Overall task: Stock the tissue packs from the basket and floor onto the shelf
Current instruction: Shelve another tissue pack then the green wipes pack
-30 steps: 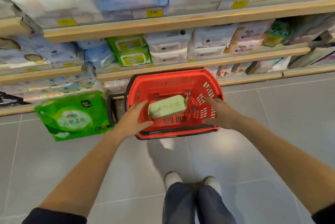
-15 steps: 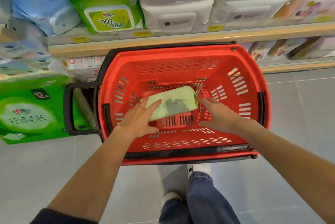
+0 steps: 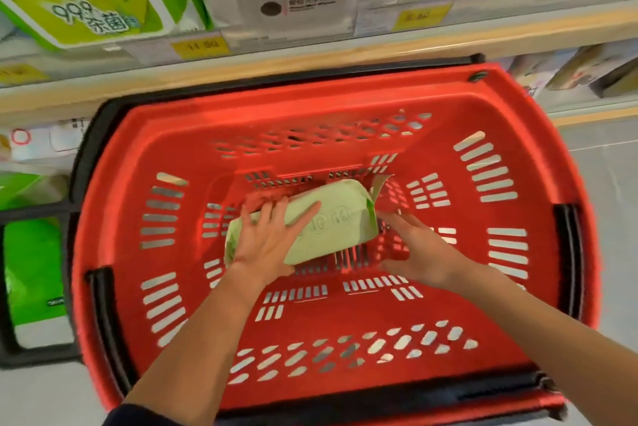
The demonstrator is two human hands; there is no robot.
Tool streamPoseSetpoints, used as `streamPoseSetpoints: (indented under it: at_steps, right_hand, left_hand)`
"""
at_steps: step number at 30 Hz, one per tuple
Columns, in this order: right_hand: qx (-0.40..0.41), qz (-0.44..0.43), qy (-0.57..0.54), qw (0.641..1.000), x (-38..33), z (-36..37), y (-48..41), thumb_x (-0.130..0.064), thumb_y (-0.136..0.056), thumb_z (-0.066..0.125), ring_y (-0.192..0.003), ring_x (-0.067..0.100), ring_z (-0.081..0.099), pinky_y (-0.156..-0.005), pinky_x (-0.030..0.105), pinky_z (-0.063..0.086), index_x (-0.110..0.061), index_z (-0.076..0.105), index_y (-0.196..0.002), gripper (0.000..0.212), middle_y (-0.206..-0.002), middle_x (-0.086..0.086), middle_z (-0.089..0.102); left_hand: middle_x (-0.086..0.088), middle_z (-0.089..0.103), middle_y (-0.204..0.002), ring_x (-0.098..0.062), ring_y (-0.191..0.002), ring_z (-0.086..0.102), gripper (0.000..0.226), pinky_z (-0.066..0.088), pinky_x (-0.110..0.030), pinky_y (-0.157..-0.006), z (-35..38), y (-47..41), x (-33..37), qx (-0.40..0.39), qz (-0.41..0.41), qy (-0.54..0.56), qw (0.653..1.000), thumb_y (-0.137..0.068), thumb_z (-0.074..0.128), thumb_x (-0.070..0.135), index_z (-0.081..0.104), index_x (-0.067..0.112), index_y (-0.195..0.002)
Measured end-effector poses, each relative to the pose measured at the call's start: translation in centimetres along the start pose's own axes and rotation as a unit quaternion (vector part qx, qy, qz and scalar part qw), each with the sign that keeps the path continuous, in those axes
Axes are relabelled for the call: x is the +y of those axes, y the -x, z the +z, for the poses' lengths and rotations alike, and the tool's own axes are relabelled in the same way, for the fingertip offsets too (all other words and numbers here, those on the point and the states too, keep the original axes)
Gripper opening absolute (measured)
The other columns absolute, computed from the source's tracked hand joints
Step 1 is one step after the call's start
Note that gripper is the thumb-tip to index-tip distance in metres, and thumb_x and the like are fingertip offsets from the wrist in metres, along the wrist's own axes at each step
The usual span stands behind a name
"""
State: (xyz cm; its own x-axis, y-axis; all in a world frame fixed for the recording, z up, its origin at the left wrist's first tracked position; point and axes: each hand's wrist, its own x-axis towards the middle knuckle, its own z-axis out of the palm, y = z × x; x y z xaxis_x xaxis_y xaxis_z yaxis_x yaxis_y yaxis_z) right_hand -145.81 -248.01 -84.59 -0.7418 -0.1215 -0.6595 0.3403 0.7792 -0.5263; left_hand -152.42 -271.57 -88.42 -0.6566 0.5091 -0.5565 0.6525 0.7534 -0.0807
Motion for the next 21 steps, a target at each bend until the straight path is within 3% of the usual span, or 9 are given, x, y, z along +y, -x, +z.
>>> streamPoseSetpoints:
  at_steps: [3, 8, 13, 18, 21]
  right_hand:
    - [0.008, 0.002, -0.021, 1.0, 0.0, -0.5, 0.8, -0.029, -0.076, 0.07, -0.131, 0.026, 0.036, -0.103, 0.034, 0.034, -0.023, 0.023, -0.143, 0.082, -0.141, 0.01, 0.037]
    - [0.003, 0.013, -0.024, 1.0, -0.5, -1.1, 2.9, -0.027, -0.075, 0.071, -0.131, 0.025, 0.036, -0.103, 0.029, 0.033, -0.024, 0.021, -0.144, 0.085, -0.143, 0.011, 0.036]
    - [0.023, 0.024, -0.053, 0.998, -2.8, -2.5, 6.4, -0.025, -0.074, 0.072, -0.127, 0.026, 0.04, -0.103, 0.032, 0.033, -0.021, 0.023, -0.144, 0.085, -0.138, 0.012, 0.04]
    - [0.063, 0.011, -0.081, 0.995, -5.9, -4.0, 10.5, -0.025, -0.073, 0.074, -0.121, 0.026, 0.044, -0.095, 0.025, 0.034, -0.024, 0.017, -0.145, 0.092, -0.137, 0.013, 0.04]
    - [0.107, -0.018, -0.101, 0.989, -8.4, -5.6, 13.6, -0.025, -0.071, 0.075, -0.126, 0.025, 0.039, -0.096, 0.022, 0.031, -0.028, 0.004, -0.146, 0.104, -0.142, 0.012, 0.036]
  left_hand:
    - [-0.014, 0.03, -0.137, -0.029, -0.117, 0.04, 0.128, 0.04, -0.056, -0.095, -0.5, 0.2, 0.2, 0.012, -0.007, -0.004, 1.0, -0.06, 0.075, 0.054, -0.026, 0.041, -0.137]
    - [-0.011, 0.046, -0.121, -0.029, -0.103, 0.05, 0.12, 0.051, -0.053, -0.078, -2.7, 2.2, 0.0, 0.035, -0.027, 0.037, 0.998, -0.05, 0.077, 0.061, 0.0, 0.044, -0.142]
    - [-0.006, 0.025, -0.137, -0.027, -0.124, 0.03, 0.104, 0.04, -0.049, -0.096, -8.2, 6.0, -1.4, 0.01, -0.039, 0.197, 0.98, -0.068, 0.069, 0.049, -0.005, 0.051, -0.141]
    - [-0.004, 0.029, -0.136, -0.024, -0.124, 0.034, 0.107, 0.041, -0.044, -0.097, -14.4, 11.5, -3.0, 0.064, -0.016, 0.302, 0.951, -0.063, 0.077, 0.044, 0.001, 0.059, -0.137]
    - [0.0, 0.035, -0.128, -0.021, -0.116, 0.04, 0.107, 0.04, -0.036, -0.093, -18.0, 15.1, -3.9, 0.107, -0.013, 0.395, 0.913, -0.059, 0.08, 0.042, 0.008, 0.062, -0.135]
